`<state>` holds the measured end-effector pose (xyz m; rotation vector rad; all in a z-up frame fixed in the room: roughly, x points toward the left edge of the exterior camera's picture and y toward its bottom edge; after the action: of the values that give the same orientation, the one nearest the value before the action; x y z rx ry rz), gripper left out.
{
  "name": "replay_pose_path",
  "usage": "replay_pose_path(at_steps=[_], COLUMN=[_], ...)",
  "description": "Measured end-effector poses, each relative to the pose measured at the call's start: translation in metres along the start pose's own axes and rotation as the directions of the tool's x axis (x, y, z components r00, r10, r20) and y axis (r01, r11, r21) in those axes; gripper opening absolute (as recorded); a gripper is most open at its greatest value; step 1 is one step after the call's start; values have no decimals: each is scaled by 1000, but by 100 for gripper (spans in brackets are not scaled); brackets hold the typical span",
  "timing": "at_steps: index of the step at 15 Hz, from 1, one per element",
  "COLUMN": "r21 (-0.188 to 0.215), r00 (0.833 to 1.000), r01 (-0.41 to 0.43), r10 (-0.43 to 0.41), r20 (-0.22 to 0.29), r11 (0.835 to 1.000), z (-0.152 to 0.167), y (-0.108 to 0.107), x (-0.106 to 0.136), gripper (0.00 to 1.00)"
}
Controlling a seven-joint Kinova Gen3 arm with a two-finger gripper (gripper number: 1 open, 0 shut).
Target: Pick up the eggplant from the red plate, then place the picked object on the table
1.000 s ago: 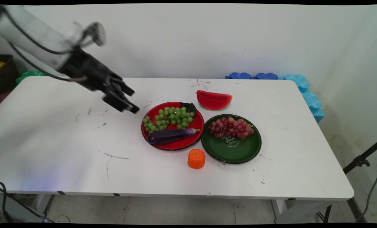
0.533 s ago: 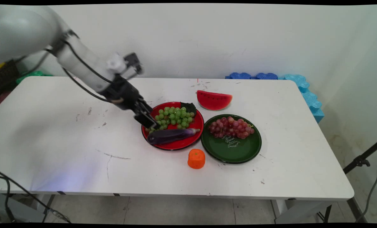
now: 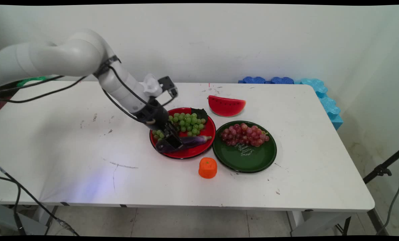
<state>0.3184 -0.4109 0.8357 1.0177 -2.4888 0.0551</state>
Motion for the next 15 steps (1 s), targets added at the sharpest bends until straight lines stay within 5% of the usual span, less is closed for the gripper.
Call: replay_pose_path(at_steps=[8, 9, 15], r21=[-10, -9, -4], r00=[999, 999, 998], r01=[-23, -25, -64], r10=[24, 25, 64], r20=[23, 26, 23], r11=[1000, 1000, 998], z=[31, 33, 31], y=[4, 4, 6], x=[8, 8, 14], gripper=[100, 0, 0])
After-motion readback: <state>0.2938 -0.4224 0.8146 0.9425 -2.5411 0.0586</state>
